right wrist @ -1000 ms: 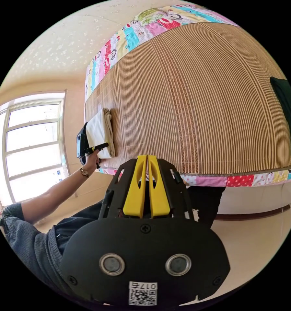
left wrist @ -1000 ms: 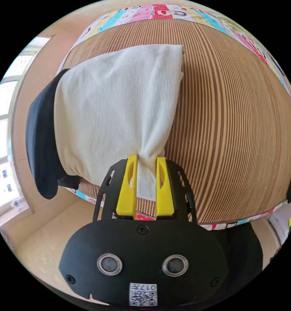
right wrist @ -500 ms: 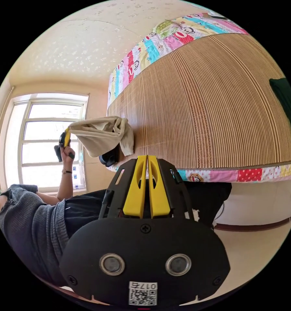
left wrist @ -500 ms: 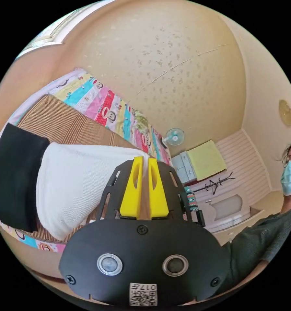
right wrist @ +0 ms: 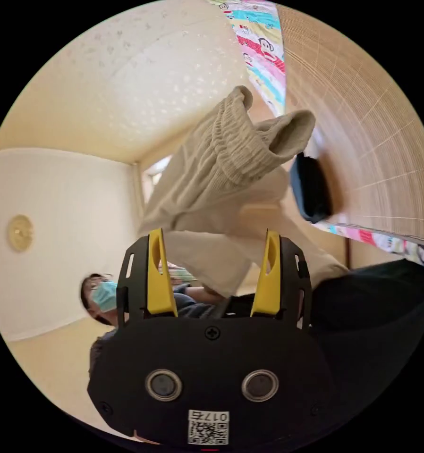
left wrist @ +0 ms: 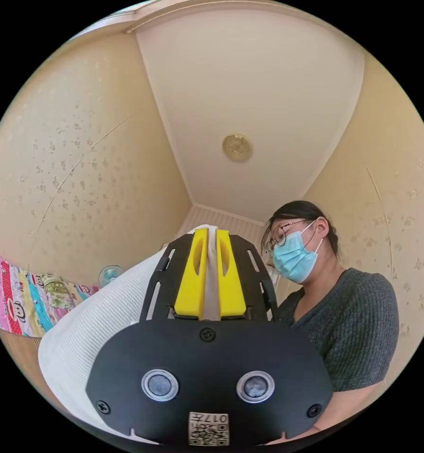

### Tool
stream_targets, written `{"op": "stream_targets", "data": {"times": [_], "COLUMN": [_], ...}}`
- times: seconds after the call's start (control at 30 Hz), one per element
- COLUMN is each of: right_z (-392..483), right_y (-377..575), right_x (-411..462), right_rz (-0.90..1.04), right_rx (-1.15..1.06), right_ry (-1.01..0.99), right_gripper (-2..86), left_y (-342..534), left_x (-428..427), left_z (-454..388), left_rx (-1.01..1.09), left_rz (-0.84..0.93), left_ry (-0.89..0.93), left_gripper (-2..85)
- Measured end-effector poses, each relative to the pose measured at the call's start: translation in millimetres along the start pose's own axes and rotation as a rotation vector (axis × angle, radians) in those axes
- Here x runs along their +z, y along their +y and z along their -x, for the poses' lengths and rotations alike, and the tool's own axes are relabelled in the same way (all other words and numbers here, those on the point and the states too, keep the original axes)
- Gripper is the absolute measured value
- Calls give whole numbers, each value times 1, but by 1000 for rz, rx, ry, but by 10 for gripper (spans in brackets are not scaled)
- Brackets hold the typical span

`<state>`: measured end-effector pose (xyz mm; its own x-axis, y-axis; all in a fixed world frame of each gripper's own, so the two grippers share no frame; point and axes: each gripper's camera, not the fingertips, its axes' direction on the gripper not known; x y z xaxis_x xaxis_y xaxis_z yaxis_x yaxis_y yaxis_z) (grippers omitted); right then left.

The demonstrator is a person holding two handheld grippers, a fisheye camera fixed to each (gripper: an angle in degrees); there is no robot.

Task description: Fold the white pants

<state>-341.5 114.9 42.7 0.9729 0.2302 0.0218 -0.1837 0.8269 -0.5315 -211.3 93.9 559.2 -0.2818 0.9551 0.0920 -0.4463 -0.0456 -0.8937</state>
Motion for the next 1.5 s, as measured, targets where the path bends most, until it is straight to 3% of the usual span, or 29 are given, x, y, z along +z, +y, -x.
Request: {"op": "stream_targets", "data": {"times": [0.07,0.1,0.2,0.27,0.4,0.47,0.57,0.63,0.7,0.8,0.87,0.97,1.03,1.13,1.2,1.27,1.3,1.4,1.5], "right_z": [-8,-5,43,103,197,259,328,360,385,414,419,411,397,365,350,341,341,340,334], "right_y": [-10,-14,-37,-43,-35,-18,9,25,42,87,135,156,153,142,138,139,139,138,135], "right_x": [-15,-17,-24,-37,-49,-42,-24,-9,7,44,64,82,91,106,115,121,120,103,86], "right_rz": [-112,-131,-134,-168,-110,6,139,235,344,678,964,1234,1281,1191,1184,1228,1229,1164,1028], "right_rx": [-48,-61,-194,-388,-732,-970,-1271,-1438,-1577,-1793,-1992,-1999,-1941,-1836,-1773,-1713,-1709,-1676,-1635], "right_ry": [-399,-436,-316,-197,-204,-174,-147,-169,-250,-298,-488,-870,-1009,-979,-956,-893,-862,-548,-171], "right_gripper": [230,215,149,122,109,105,100,98,96,91,84,76,72,71,74,76,76,72,69], "left_y": [4,11,31,45,90,119,181,238,266,279,275,267,260,251,251,254,256,260,266], "left_x": [12,20,39,45,58,68,89,88,89,99,112,146,181,218,236,248,250,243,246], "left_z": [-29,-44,-74,-85,-93,-93,-65,-38,-35,-51,-62,-75,-87,-101,-106,-104,-102,-112,-141], "left_rx": [29,36,67,65,-40,-94,-410,-611,-633,-583,-519,-435,-363,-291,-248,-262,-276,-235,-106], "left_rz": [6,6,77,141,385,523,763,904,948,876,837,782,699,603,599,618,604,555,548], "left_ry": [118,194,274,217,84,53,-155,-548,-689,-653,-602,-432,-181,32,58,68,114,248,141], "left_gripper": [34,35,37,38,40,40,42,32,23,34,53,95,109,113,113,89,32,-6,-9]}}
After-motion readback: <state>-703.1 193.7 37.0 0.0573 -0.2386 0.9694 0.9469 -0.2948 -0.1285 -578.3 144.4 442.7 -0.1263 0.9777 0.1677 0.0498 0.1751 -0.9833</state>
